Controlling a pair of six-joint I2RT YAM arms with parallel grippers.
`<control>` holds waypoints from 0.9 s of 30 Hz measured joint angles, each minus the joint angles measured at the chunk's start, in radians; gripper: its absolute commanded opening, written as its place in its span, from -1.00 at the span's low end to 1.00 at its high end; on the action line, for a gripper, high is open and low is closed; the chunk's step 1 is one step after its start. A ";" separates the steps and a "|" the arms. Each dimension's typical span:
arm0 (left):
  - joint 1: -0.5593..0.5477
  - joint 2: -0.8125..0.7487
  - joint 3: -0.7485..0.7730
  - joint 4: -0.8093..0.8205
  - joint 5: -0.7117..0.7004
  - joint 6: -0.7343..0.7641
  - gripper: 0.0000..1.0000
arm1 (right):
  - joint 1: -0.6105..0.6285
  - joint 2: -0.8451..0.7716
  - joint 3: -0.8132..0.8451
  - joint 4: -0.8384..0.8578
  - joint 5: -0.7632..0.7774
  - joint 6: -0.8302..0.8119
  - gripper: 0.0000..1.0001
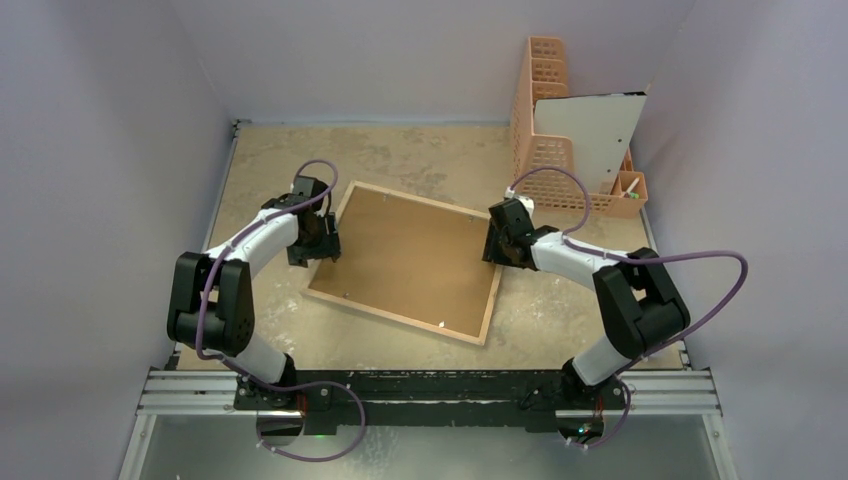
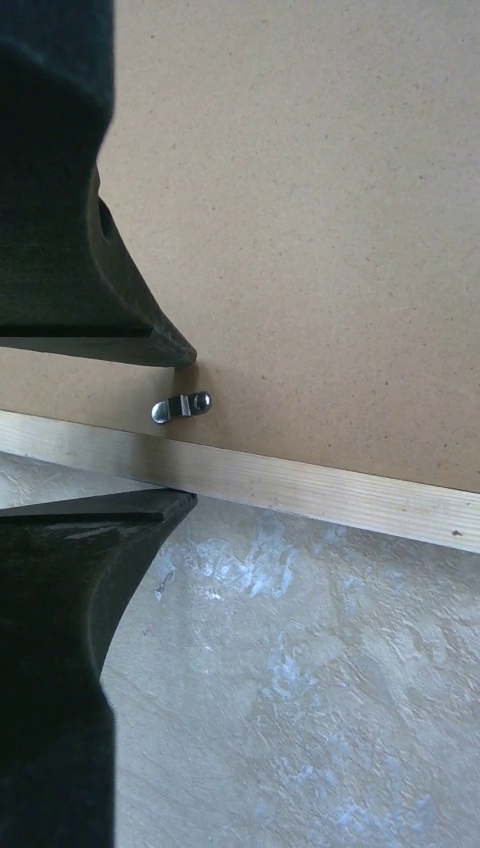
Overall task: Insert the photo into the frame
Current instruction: Install the photo frame at the center of the board.
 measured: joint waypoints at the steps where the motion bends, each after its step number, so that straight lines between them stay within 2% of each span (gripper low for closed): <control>1: 0.000 0.000 0.000 0.001 0.000 0.000 0.31 | 0.000 0.000 0.000 0.000 0.001 0.000 -0.09; 12: 0.000 0.000 0.000 0.003 0.000 0.000 0.31 | -0.016 -0.008 0.001 -0.009 -0.013 -0.035 -0.38; 21: 0.000 0.000 0.000 0.003 0.000 0.000 0.31 | -0.028 -0.008 0.001 -0.010 -0.022 -0.038 -0.81; 25: 0.000 0.000 0.000 0.003 0.000 0.000 0.31 | -0.029 -0.008 0.001 -0.009 -0.022 -0.037 -0.83; 27: 0.000 0.000 0.000 0.003 0.000 0.000 0.31 | -0.029 -0.008 0.001 -0.009 -0.022 -0.038 -0.73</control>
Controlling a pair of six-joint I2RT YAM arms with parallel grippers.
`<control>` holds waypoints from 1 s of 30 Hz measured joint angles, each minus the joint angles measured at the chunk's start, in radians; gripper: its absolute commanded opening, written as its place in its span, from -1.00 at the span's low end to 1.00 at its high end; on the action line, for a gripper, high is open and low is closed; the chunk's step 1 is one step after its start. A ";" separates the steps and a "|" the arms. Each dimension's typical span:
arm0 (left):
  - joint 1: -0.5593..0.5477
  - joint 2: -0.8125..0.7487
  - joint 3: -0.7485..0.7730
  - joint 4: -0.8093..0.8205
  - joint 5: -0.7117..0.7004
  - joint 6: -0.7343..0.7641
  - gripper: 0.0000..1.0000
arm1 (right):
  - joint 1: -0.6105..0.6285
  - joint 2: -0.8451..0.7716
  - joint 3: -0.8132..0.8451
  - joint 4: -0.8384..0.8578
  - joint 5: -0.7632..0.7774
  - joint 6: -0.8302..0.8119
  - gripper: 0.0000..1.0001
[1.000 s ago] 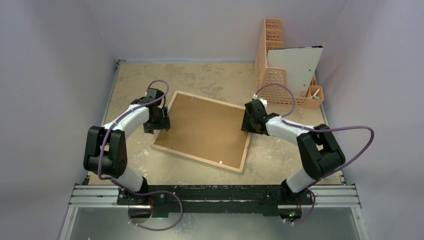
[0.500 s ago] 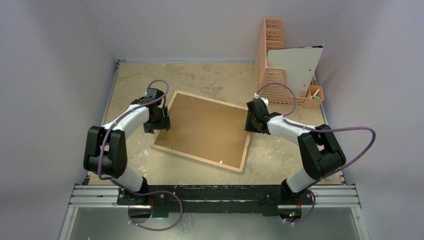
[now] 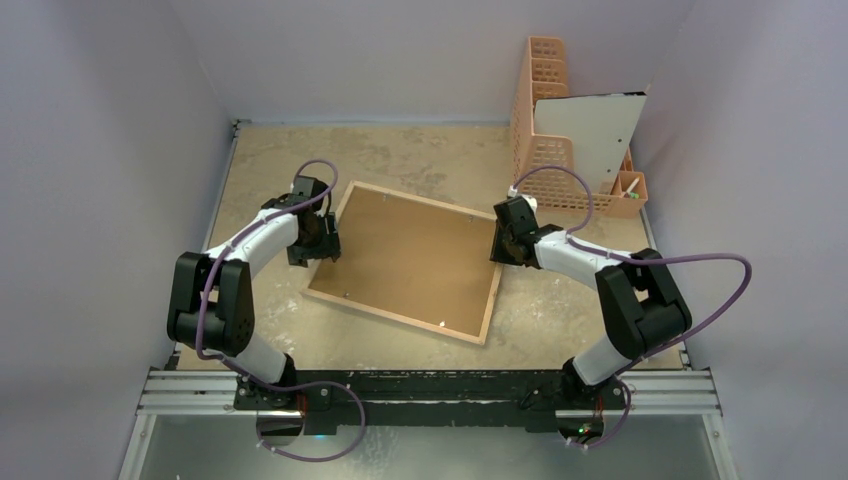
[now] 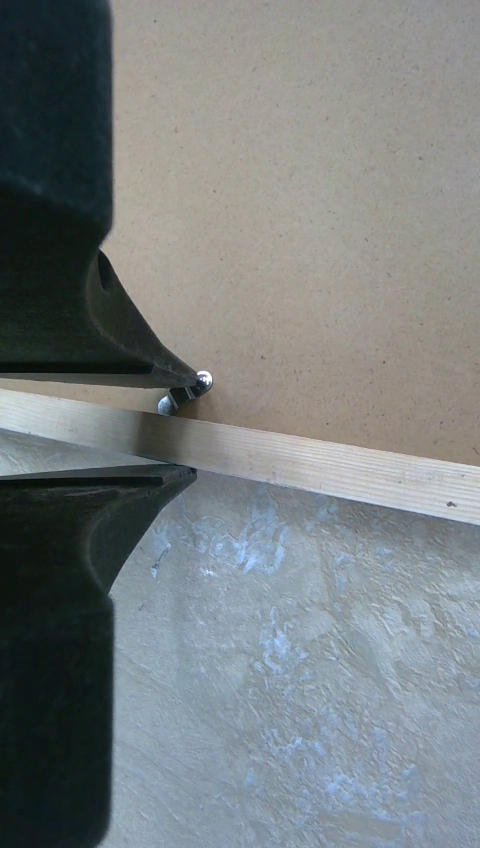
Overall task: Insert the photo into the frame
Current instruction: Install the photo frame at the center of the board.
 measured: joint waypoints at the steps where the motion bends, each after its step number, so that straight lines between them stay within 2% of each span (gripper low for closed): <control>1: 0.000 0.000 0.000 0.000 0.000 0.000 0.31 | 0.000 0.000 0.000 0.000 0.000 0.000 -0.66; 2: 0.000 0.000 0.000 0.000 0.000 0.000 0.31 | 0.000 0.000 0.000 0.000 0.000 0.000 -0.49; 5: 0.000 0.000 0.000 0.000 0.000 0.000 0.31 | 0.000 -0.001 0.000 0.000 -0.002 -0.010 -0.21; 12: 0.000 -0.025 -0.019 -0.001 -0.001 -0.017 0.35 | -0.005 0.000 0.011 -0.022 -0.017 -0.051 -0.08; 21: 0.000 -0.118 -0.046 0.003 -0.004 -0.051 0.37 | -0.005 0.039 0.071 -0.088 -0.017 -0.097 -0.09; 23: 0.000 -0.134 -0.048 0.004 -0.004 -0.056 0.37 | -0.005 0.047 0.081 -0.096 -0.018 -0.106 -0.19; 27: 0.000 -0.161 -0.066 0.023 0.001 -0.076 0.37 | -0.005 0.065 0.103 -0.106 -0.023 -0.123 -0.52; 30: 0.000 -0.193 -0.100 0.040 0.004 -0.108 0.37 | -0.006 0.070 0.113 -0.122 -0.031 -0.122 -0.64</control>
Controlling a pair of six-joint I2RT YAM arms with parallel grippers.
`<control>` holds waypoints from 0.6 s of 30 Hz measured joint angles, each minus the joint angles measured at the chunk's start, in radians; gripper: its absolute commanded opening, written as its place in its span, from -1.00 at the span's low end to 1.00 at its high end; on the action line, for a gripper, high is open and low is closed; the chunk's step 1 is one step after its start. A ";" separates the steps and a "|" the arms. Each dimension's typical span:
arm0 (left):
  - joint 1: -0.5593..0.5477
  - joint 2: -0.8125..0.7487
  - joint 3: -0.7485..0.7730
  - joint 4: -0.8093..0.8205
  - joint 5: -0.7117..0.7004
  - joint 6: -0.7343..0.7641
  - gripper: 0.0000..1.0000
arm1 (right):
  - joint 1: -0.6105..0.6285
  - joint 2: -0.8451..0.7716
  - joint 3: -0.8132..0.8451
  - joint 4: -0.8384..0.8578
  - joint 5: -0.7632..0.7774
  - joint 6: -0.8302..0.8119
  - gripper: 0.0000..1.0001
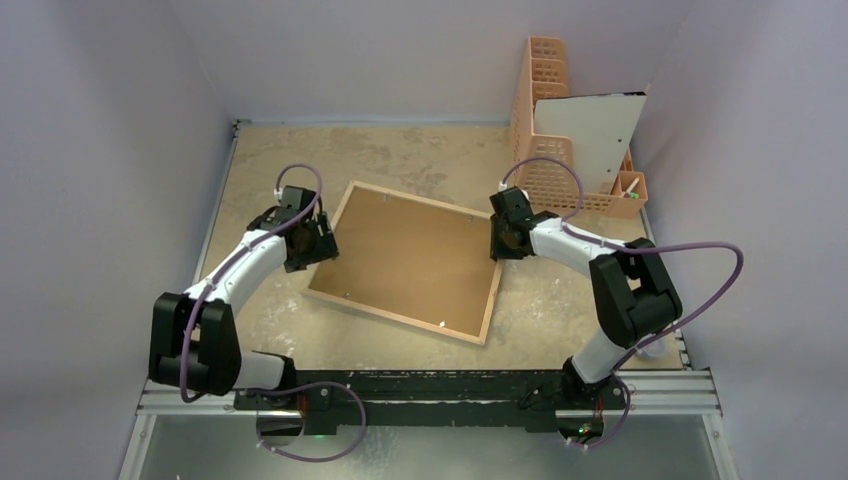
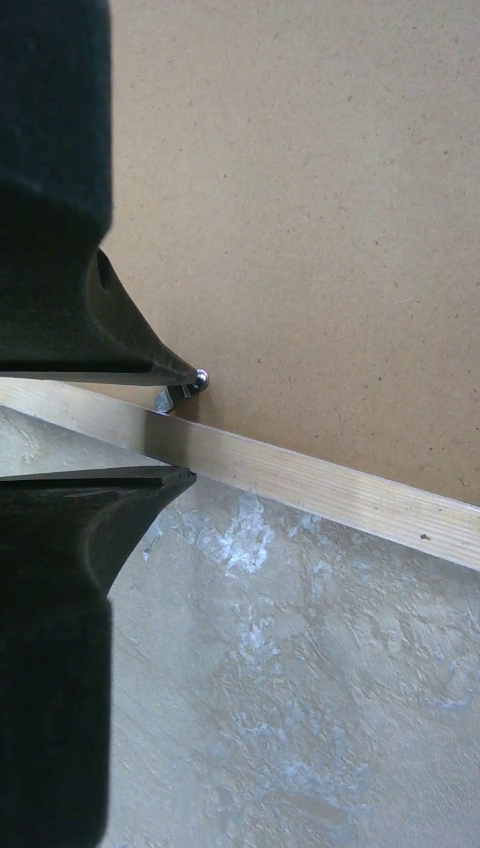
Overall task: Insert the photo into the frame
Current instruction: Install the photo frame at the center of the board.
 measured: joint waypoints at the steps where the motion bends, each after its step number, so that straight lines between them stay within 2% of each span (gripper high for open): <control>1: 0.000 -0.012 -0.014 0.007 -0.001 -0.013 0.37 | 0.000 0.002 0.003 -0.004 0.000 -0.001 -0.66; 4: 0.000 -0.053 -0.064 0.031 -0.009 -0.066 0.37 | 0.000 0.002 0.006 -0.009 0.000 -0.001 -0.67; 5: 0.000 -0.068 -0.082 0.041 -0.014 -0.085 0.37 | 0.000 0.002 0.006 -0.009 0.000 -0.001 -0.62; 8: 0.000 -0.101 -0.130 0.065 -0.033 -0.134 0.37 | 0.000 0.002 0.006 -0.011 -0.001 -0.002 -0.23; 10: 0.000 -0.119 -0.158 0.079 -0.040 -0.164 0.38 | 0.000 0.002 0.008 -0.013 -0.006 -0.003 -0.11; 18: 0.000 -0.204 -0.235 0.091 -0.066 -0.251 0.45 | -0.002 0.002 0.010 -0.025 -0.033 -0.024 -0.14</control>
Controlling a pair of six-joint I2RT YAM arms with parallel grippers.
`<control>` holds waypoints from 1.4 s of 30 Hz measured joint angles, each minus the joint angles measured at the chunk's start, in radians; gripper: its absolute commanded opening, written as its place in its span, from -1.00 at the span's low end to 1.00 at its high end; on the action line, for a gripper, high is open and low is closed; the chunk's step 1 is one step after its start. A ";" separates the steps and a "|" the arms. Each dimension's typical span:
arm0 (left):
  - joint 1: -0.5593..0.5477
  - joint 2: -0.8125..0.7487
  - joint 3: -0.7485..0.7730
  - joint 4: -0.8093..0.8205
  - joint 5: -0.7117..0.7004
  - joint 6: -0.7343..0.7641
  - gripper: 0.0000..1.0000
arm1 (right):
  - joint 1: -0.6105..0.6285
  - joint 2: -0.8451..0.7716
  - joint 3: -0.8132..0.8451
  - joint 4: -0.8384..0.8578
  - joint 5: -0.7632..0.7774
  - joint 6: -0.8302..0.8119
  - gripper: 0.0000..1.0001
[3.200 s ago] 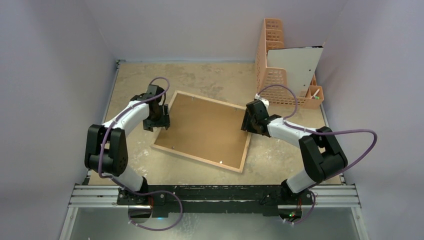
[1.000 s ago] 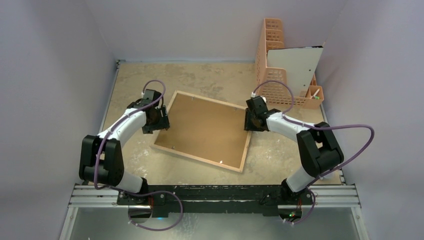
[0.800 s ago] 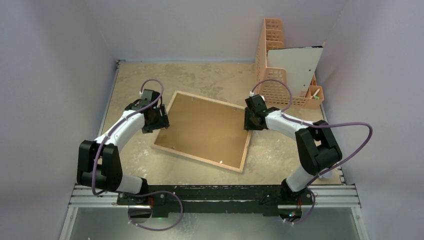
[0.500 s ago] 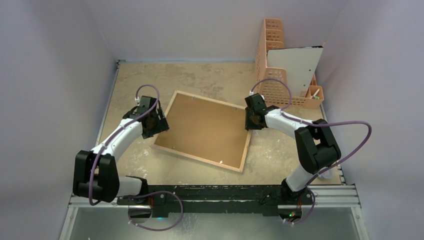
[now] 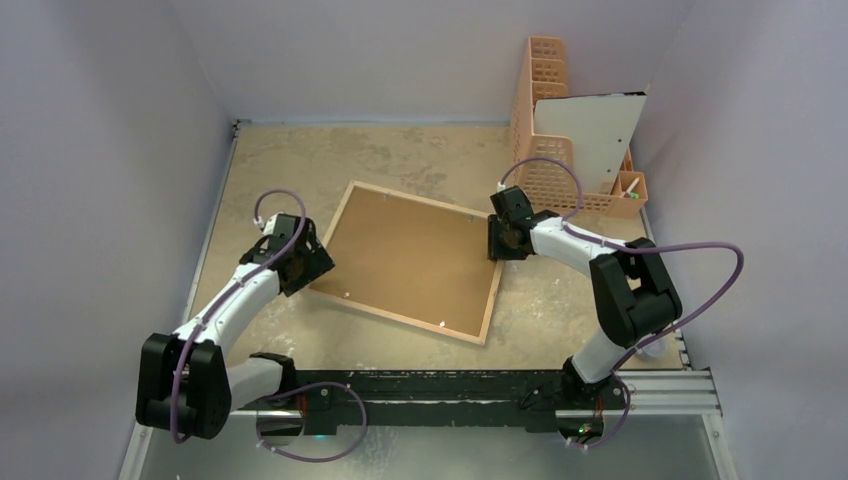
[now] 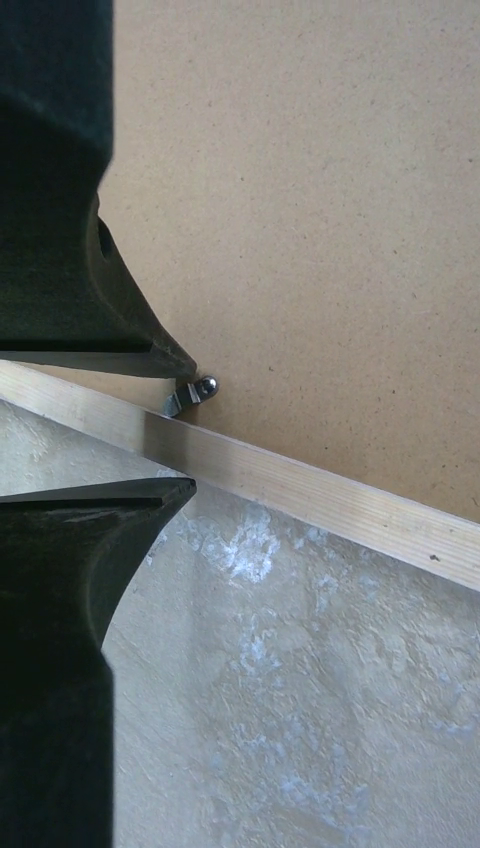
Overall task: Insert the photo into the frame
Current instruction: Install the photo frame at the center of the board.
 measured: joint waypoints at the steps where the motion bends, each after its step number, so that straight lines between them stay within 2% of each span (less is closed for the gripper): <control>1: 0.000 -0.008 -0.005 0.001 -0.002 -0.006 0.46 | 0.000 0.000 0.000 0.000 -0.002 -0.002 -0.14; 5: 0.000 -0.013 -0.024 0.006 0.001 -0.019 0.46 | -0.001 0.000 0.000 -0.002 -0.023 -0.008 -0.20; 9: 0.000 -0.013 -0.050 0.010 0.016 -0.023 0.44 | -0.005 0.000 0.001 -0.008 -0.031 -0.020 -0.46; 15: 0.000 -0.013 -0.072 0.010 0.019 -0.024 0.44 | -0.009 -0.001 0.005 -0.024 -0.032 -0.032 -0.68; 26: 0.000 -0.010 -0.073 0.017 0.013 -0.023 0.44 | -0.001 -0.001 0.006 -0.030 0.026 0.011 -0.80; 27: 0.000 -0.010 -0.073 0.017 0.013 -0.023 0.44 | 0.000 -0.002 0.006 -0.030 0.031 0.019 -0.76; 30: 0.000 -0.008 -0.073 0.017 0.013 -0.022 0.44 | 0.003 -0.013 -0.003 -0.020 0.047 0.040 -0.16; 32: 0.000 -0.007 -0.073 0.018 0.013 -0.022 0.44 | 0.004 -0.029 -0.015 -0.006 0.058 0.056 0.07; 35: 0.000 -0.006 -0.073 0.019 0.013 -0.021 0.45 | 0.003 -0.081 -0.026 0.001 0.054 0.067 0.16; 38: 0.000 -0.006 -0.073 0.020 0.015 -0.018 0.45 | 0.003 -0.121 -0.026 0.021 0.030 0.068 0.16; 42: 0.000 -0.006 -0.073 0.020 0.017 -0.014 0.45 | 0.003 -0.097 -0.027 0.036 -0.005 0.058 0.14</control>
